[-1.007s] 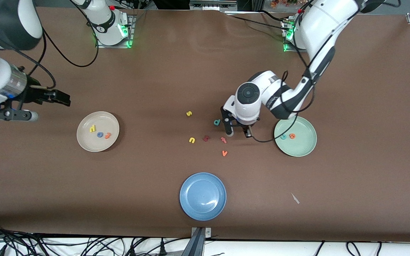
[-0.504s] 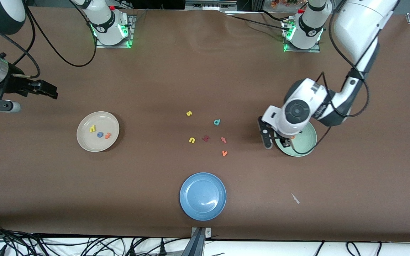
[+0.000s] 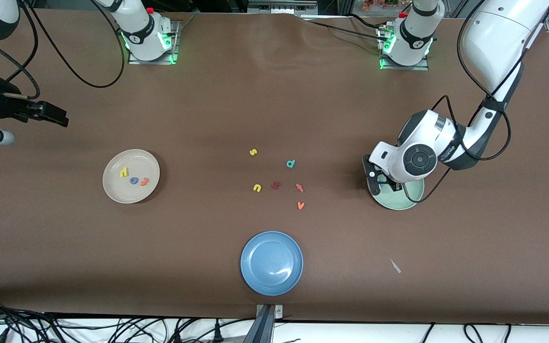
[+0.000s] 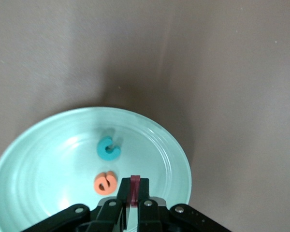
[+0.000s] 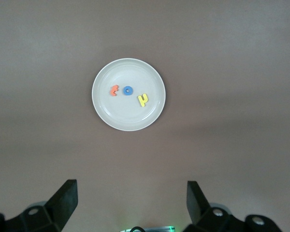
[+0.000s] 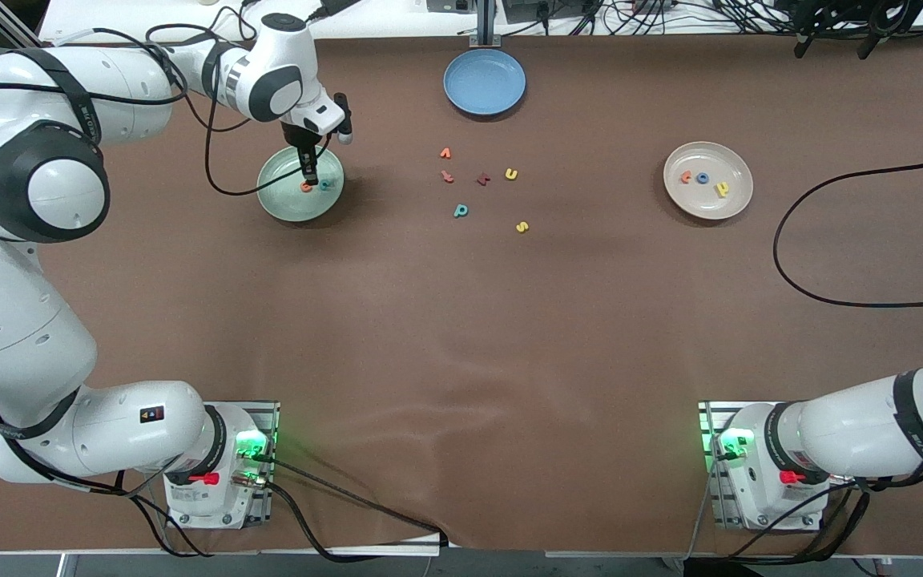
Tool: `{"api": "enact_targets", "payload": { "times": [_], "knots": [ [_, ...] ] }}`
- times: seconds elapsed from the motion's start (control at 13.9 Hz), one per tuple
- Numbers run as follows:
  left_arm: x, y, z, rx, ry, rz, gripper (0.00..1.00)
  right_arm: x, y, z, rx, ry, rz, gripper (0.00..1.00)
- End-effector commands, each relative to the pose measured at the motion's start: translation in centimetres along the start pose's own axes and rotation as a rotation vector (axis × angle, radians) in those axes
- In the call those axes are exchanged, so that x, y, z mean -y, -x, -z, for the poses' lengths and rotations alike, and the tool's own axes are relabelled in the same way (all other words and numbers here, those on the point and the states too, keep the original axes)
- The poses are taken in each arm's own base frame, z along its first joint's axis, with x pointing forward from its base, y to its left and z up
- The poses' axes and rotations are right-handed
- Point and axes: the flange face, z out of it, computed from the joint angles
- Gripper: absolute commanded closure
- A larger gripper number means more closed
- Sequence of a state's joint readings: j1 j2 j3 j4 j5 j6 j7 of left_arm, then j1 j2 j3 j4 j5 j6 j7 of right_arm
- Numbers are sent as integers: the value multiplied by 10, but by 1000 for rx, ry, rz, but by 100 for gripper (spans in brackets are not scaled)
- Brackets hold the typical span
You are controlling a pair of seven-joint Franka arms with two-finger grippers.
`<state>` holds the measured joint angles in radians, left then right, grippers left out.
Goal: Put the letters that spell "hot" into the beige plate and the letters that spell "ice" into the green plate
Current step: 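Lower the maroon i onto the green plate and open the left gripper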
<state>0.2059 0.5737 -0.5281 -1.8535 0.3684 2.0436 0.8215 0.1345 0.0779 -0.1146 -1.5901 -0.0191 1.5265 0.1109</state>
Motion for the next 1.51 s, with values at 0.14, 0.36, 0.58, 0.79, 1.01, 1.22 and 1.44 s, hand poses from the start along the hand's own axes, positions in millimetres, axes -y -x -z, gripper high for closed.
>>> {"api": "enact_targets", "payload": {
  "times": [0.14,0.36,0.58,0.79,1.01,1.22,1.44],
  "knots": [
    [-10,10,-16,-45,17,-16,100,19,8,-5,29,-6,23,0],
    [-14,7,-26,-69,2,-23,100,27,7,-6,31,-7,30,0],
    [-14,7,-26,-69,1,-24,31,24,8,-6,41,-6,18,0],
    [-9,14,-2,-71,-40,-21,0,24,9,-3,43,-7,3,0],
    [0,22,42,-115,-33,60,0,28,9,-3,44,-9,-12,0],
    [6,30,77,-159,15,155,0,28,8,-2,32,-8,-11,0],
    [17,42,125,-142,31,315,0,23,4,0,5,-16,-22,0]
  ]
}}
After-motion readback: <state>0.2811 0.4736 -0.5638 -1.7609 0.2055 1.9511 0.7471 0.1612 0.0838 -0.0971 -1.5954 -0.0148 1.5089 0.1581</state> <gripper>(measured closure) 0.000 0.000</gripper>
